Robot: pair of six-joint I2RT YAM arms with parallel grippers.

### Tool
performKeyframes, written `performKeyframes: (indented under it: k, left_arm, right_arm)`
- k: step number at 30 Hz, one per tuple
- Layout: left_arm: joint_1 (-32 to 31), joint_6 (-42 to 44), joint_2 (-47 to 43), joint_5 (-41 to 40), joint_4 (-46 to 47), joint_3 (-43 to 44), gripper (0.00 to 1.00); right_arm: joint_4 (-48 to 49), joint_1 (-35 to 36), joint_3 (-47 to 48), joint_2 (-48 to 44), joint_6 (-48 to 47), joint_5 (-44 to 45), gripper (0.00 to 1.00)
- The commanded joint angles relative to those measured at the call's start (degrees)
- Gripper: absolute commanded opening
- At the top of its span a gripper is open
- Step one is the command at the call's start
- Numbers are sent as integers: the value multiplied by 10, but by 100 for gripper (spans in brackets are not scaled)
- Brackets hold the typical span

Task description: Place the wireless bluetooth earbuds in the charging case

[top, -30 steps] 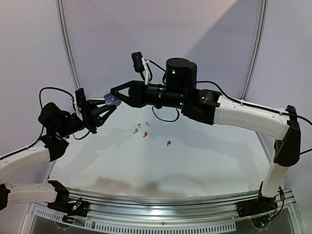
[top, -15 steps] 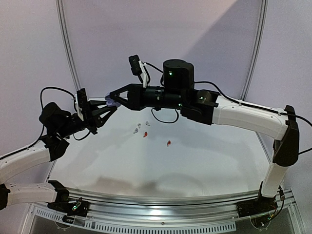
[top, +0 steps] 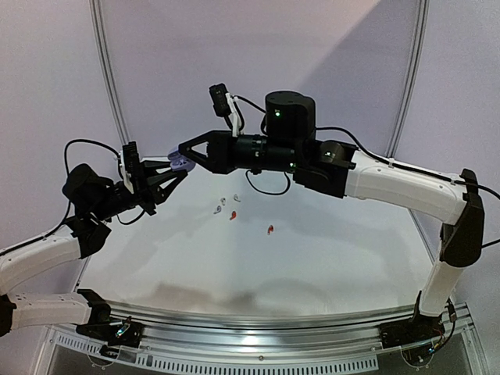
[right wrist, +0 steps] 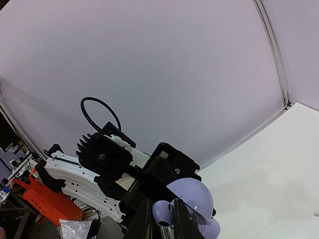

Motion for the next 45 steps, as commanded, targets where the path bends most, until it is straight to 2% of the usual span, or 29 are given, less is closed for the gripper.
performKeyframes:
  k: [1, 35, 40, 45]
  left_arm:
    - [-7, 6, 2, 1, 12, 5, 0]
    - [-7, 8, 2, 1, 15, 10, 0]
    - [-7, 5, 3, 3, 15, 10, 0]
    - [-7, 6, 1, 2, 15, 9, 0]
  right_arm:
    - [-18, -2, 8, -15, -8, 6, 0]
    - [-8, -7, -28, 12, 9, 6, 0]
    - [-13, -8, -39, 0, 7, 25, 13]
    - [-20, -9, -37, 2, 4, 42, 16]
